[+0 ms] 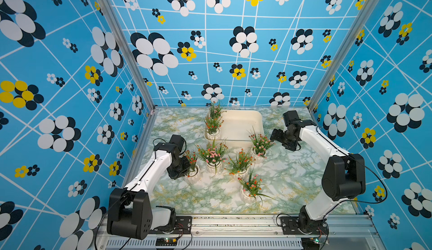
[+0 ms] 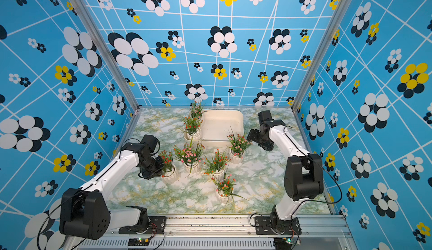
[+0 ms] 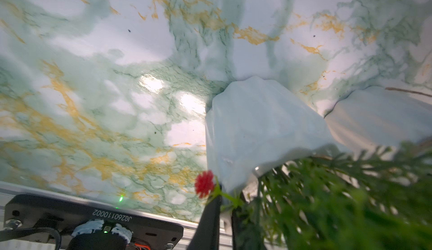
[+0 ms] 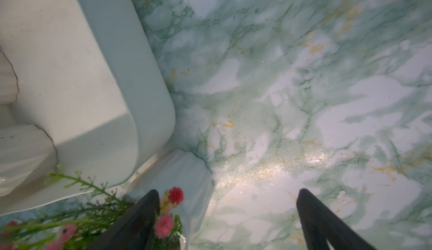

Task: Put the potted gypsophila into the storage box
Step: Pick up the baby's breath potted plant from the center of the board, then place the baby's breath potted plant at the storage box.

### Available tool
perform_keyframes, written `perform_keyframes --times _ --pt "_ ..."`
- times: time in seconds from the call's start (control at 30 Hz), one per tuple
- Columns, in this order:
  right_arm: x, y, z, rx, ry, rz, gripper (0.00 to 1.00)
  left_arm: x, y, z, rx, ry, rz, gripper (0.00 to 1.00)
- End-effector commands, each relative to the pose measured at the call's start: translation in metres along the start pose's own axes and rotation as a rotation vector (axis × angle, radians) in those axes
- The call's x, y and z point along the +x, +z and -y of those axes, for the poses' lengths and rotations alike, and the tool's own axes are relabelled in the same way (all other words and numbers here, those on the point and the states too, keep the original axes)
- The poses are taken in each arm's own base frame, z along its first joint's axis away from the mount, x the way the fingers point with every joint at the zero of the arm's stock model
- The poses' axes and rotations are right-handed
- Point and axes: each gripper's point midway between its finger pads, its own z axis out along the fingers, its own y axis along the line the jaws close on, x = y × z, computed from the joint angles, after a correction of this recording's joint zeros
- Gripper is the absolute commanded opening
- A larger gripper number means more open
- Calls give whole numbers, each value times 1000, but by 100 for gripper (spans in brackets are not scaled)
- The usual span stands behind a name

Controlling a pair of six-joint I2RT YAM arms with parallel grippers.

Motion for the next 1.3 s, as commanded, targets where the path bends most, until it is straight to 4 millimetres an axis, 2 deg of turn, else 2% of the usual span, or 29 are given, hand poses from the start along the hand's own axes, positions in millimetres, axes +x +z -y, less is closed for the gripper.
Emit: perform_keyframes --times 0.0,0.37,0.5,0.73,1.0,1.17,1.2,1.27 --pt "1 3 0 -5 3 -20 95 -10 -15 3 -9 41 36 0" --pt "-1 0 1 1 -11 -16 95 -32 -45 16 18 94 84 0" --pt "-2 -1 2 1 -10 -14 94 -45 -65 24 37 114 120 0" --pt "-2 1 -1 -11 -9 -19 94 -70 -107 52 98 162 203 0" --pt "-4 -2 -4 -19 -31 -25 94 -96 -142 104 197 225 281 0" --pt "-4 -1 -8 -34 -42 -34 94 -112 -168 152 284 288 344 0" --pt "-11 -2 0 -32 -19 -28 94 -115 -173 163 295 308 358 0" --pt "-12 -3 1 -36 -17 -27 94 -120 -183 185 323 345 381 0"
